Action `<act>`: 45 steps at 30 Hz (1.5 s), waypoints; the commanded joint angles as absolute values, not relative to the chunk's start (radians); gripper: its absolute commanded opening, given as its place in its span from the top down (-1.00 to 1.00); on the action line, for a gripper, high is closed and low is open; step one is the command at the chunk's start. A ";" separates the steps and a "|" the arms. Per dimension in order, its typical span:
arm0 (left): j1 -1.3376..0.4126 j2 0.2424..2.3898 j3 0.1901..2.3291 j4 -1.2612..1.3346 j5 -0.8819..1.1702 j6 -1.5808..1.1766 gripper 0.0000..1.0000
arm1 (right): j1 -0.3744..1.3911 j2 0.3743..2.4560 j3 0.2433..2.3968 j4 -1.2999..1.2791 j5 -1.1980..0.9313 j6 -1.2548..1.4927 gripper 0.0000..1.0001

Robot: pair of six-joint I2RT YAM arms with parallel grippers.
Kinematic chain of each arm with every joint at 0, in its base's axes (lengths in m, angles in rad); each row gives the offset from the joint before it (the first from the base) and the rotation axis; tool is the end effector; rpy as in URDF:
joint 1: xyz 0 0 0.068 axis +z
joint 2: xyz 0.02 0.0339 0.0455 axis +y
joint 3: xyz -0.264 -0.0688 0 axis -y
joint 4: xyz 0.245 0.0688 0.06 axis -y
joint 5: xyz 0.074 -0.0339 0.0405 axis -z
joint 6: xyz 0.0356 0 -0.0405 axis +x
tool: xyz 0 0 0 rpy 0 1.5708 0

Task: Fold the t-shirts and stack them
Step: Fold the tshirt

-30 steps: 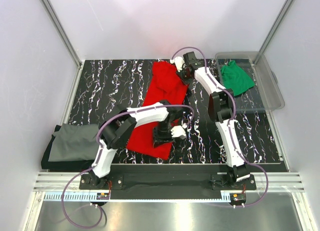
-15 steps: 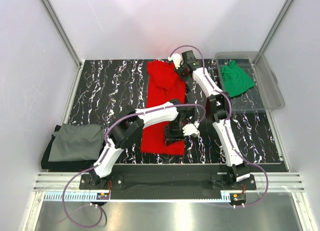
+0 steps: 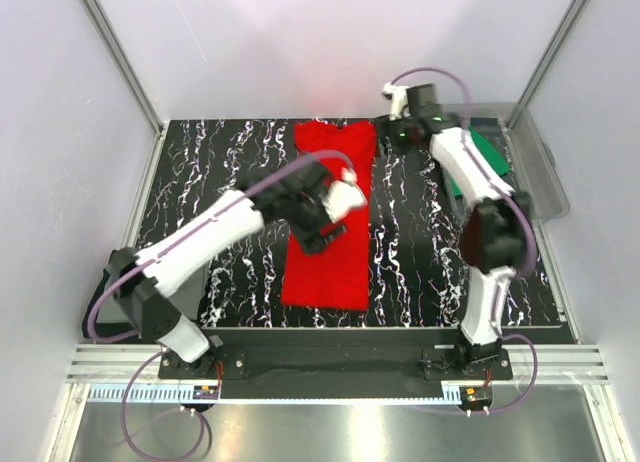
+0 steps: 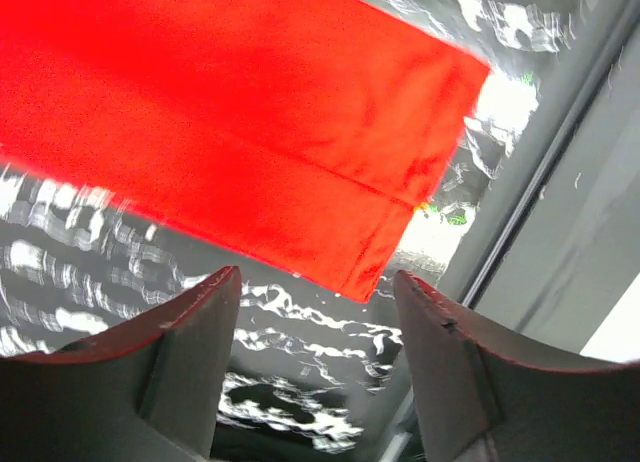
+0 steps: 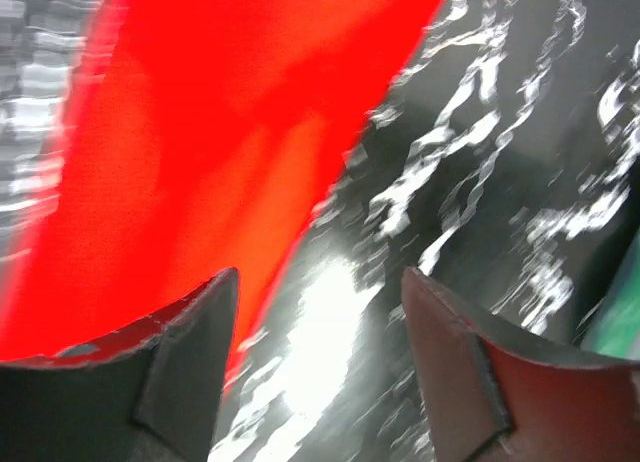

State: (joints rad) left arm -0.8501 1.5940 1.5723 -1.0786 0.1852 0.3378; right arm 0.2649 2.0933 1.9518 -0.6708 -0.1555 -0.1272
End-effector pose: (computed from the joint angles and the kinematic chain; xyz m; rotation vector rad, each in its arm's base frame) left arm 0.2074 -0.2461 0.3350 1.5633 2.2074 -0.4071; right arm 0.4597 0.1304 0.2879 -0.5369 2.3237 0.2506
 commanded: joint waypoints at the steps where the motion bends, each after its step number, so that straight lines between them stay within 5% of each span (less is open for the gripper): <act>1: -0.729 1.580 1.527 -1.036 0.229 0.102 -0.42 | 0.270 1.834 1.731 -0.641 -0.392 0.099 -0.43; 3: -0.646 1.559 1.427 -0.993 0.306 -0.027 -0.54 | 0.270 1.767 1.533 -0.643 -0.510 0.181 -0.35; 8: -0.451 1.491 1.131 -0.806 0.501 -0.277 -0.45 | 0.271 1.663 1.175 -0.745 -0.744 0.293 -0.17; 14: -0.345 1.502 0.907 -0.695 0.564 -0.376 -0.39 | 0.310 1.637 0.885 -0.752 -0.776 0.336 -0.13; 26: -0.339 1.615 0.808 -0.620 0.594 -0.396 -0.39 | 0.462 1.738 0.933 -0.703 -0.704 0.414 -0.19; 33: -0.344 1.617 0.782 -0.601 0.594 -0.422 -0.10 | 0.485 1.744 0.911 -0.709 -0.663 0.410 -0.18; 45: -0.376 1.609 0.765 -0.603 0.564 -0.437 -0.06 | 0.546 1.796 0.930 -0.718 -0.606 0.423 -0.06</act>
State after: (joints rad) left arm -0.3588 1.6119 0.7853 -0.6254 0.5911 -0.4389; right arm 0.5358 1.7706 0.9066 -0.7044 -0.6361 0.4072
